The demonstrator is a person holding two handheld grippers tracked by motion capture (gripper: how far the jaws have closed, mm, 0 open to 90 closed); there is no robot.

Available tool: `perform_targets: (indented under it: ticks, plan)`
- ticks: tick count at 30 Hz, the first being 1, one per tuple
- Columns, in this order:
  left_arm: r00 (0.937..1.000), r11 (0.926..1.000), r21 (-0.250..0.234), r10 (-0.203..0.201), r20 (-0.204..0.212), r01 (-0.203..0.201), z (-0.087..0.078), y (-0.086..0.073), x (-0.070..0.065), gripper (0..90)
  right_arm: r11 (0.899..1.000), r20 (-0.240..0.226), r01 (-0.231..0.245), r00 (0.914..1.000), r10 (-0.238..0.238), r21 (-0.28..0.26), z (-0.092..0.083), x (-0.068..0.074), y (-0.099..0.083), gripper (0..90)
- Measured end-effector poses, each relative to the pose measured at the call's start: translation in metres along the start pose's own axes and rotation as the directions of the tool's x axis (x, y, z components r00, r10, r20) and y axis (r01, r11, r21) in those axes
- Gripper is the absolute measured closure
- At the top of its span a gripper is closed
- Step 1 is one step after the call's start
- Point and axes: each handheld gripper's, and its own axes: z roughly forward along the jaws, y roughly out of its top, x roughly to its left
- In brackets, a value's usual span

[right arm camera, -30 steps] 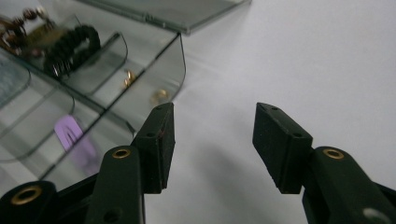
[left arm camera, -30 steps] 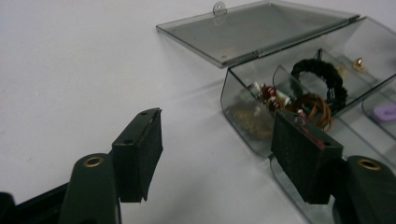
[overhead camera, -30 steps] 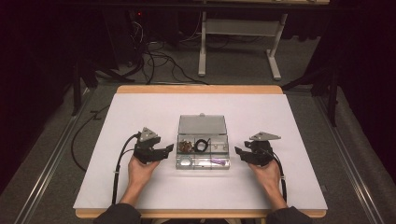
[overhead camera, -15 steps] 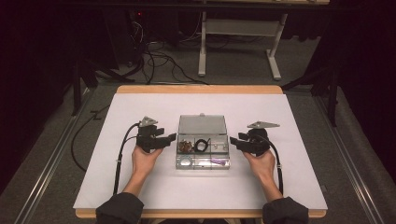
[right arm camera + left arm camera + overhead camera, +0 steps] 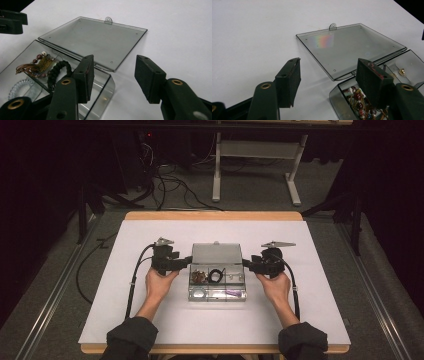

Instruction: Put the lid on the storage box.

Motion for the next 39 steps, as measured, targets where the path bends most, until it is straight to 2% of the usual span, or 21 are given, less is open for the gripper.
perform_targets:
  ticks: [3, 6, 11, 14, 17, 24, 27, 32, 39]
  plan:
    - [1.0, 1.0, 0.002, -0.005, -0.004, 0.005, 0.004, 0.003, -0.002, 36.5, 1.0, -0.007, -0.013, 0.9999, 0.013, 0.011, 0.005, 0.002, 0.005, 52.2]
    - [0.999, 0.999, -0.01, -0.044, -0.001, 0.044, 0.007, 0.006, -0.001, 36.1, 0.999, -0.016, -0.033, 0.9993, 0.033, 0.02, 0.009, 0.002, 0.01, 53.4]
    - [0.999, 0.9993, 0.006, -0.038, -0.023, 0.038, 0.017, 0.005, -0.001, 35.8, 0.998, -0.026, -0.057, 0.998, 0.058, 0.037, 0.017, 0.001, 0.019, 53.2]
    - [0.9988, 0.9993, 0.011, -0.035, -0.035, 0.036, 0.025, 0.005, -0.002, 35.4, 0.994, -0.032, -0.089, 0.9954, 0.091, 0.055, 0.023, -0.001, 0.022, 52.7]
    - [0.9974, 0.9981, 0.01, -0.06, -0.04, 0.061, 0.031, 0.006, -0.002, 34.8, 0.991, -0.023, -0.108, 0.9936, 0.11, 0.073, 0.029, -0.004, 0.026, 52.2]
    - [0.9955, 0.9983, 0.029, -0.049, -0.081, 0.051, 0.046, 0.002, -0.002, 35.6, 0.984, -0.007, -0.14, 0.9899, 0.141, 0.113, 0.043, -0.009, 0.026, 51.4]
    - [0.9948, 0.9984, 0.042, -0.032, -0.097, 0.036, 0.051, -0.002, -0.002, 37.0, 0.979, -0.004, -0.156, 0.9874, 0.158, 0.128, 0.048, -0.011, 0.024, 51.3]
    - [0.9915, 0.9952, 0.055, -0.075, -0.106, 0.081, 0.058, -0.004, 0.0, 38.7, 0.973, -0.006, -0.177, 0.9836, 0.18, 0.151, 0.056, -0.014, 0.023, 50.7]
    - [0.9869, 0.9913, 0.073, -0.1, -0.127, 0.109, 0.067, -0.01, 0.004, 37.6, 0.962, -0.021, -0.209, 0.9763, 0.216, 0.175, 0.064, -0.016, 0.022, 47.5]
